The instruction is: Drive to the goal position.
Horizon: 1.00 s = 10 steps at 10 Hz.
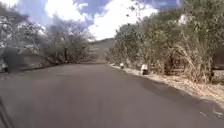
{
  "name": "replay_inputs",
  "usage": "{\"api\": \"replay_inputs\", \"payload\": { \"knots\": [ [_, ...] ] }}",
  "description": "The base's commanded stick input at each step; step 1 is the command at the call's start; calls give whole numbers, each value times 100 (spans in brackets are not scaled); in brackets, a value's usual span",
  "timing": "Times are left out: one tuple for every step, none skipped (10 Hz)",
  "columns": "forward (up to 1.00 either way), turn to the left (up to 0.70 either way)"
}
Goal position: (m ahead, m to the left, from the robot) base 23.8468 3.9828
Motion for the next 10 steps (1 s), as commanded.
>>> {"api": "replay_inputs", "payload": {
  "knots": [
    [70, 18],
    [70, 7],
    [70, 0],
    [70, 0],
    [70, 0],
    [70, 0],
    [70, 0],
    [70, 0],
    [70, 0],
    [70, 0]
  ]
}}
